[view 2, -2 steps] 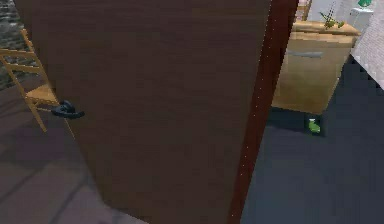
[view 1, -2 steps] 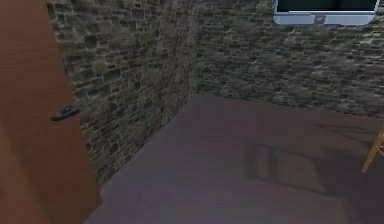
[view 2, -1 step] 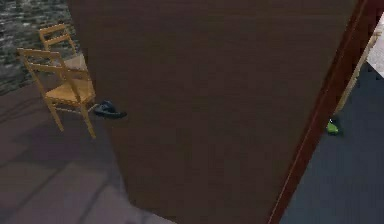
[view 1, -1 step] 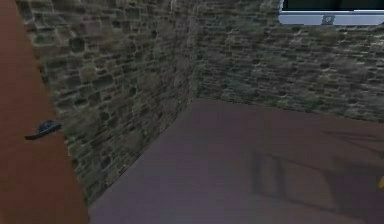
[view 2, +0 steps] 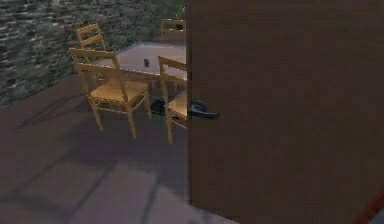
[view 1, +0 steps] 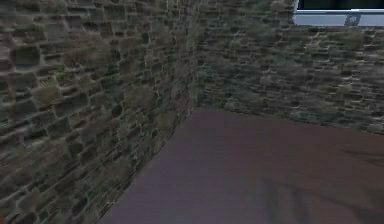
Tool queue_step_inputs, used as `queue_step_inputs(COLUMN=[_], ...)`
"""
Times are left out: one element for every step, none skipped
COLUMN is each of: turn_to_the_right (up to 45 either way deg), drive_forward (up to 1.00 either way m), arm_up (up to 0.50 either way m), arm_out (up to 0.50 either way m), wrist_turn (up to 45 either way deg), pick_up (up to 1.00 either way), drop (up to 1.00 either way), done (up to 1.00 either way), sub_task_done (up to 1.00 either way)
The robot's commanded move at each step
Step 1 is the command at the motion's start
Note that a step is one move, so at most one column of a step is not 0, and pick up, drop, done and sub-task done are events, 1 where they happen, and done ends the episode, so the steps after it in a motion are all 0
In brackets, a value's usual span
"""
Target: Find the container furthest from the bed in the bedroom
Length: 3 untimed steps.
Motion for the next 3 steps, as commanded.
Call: queue_step_inputs(turn_to_the_right=[21.0,0.0,24.0], drive_forward=[0.0,0.45,0.0], arm_up=[0.0,0.0,0.0], arm_out=[0.0,0.0,0.0], wrist_turn=[0.0,0.0,0.0], pick_up=[0.0,0.0,0.0], drop=[0.0,0.0,0.0], done=[0.0,0.0,0.0], sub_task_done=[0.0,0.0,0.0])
